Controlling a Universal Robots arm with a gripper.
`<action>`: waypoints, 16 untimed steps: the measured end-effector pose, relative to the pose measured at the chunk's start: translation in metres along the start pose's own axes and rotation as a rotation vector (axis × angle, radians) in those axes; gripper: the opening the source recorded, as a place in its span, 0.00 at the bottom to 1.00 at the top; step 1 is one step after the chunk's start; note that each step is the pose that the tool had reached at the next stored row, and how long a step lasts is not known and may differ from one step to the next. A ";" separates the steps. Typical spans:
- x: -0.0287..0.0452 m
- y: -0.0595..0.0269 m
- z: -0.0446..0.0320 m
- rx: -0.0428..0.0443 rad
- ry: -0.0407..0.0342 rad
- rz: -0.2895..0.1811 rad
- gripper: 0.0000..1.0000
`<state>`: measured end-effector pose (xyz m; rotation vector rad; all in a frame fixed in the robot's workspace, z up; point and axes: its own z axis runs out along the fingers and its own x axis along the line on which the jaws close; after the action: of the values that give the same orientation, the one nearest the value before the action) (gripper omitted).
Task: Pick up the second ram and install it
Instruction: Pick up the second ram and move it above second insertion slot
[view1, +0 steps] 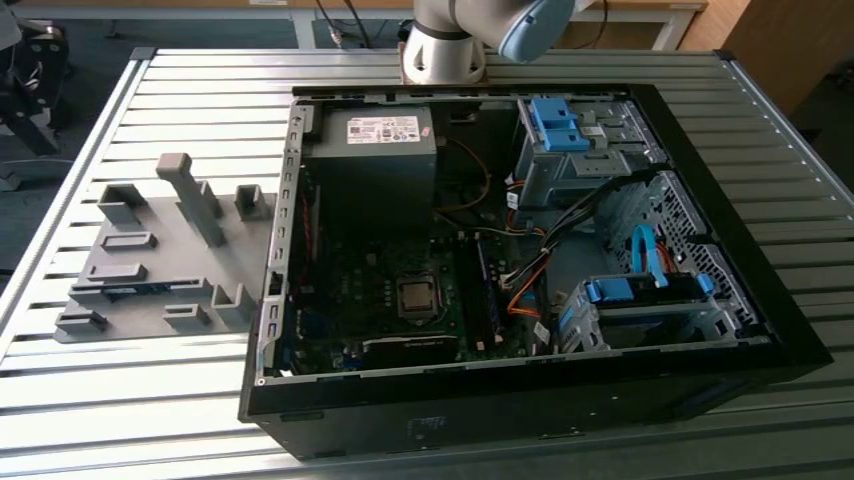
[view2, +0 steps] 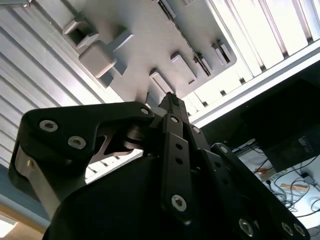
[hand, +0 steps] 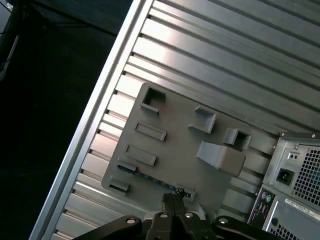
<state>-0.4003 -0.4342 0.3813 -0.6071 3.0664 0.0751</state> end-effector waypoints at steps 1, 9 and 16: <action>0.0000 0.0000 0.0000 -0.0004 0.0007 -0.016 0.11; 0.0004 0.0002 0.0001 -0.0034 0.0063 -0.144 0.11; 0.0008 0.0003 0.0001 -0.0061 0.0114 -0.256 0.11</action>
<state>-0.4012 -0.4342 0.3813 -0.9956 2.9697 0.0776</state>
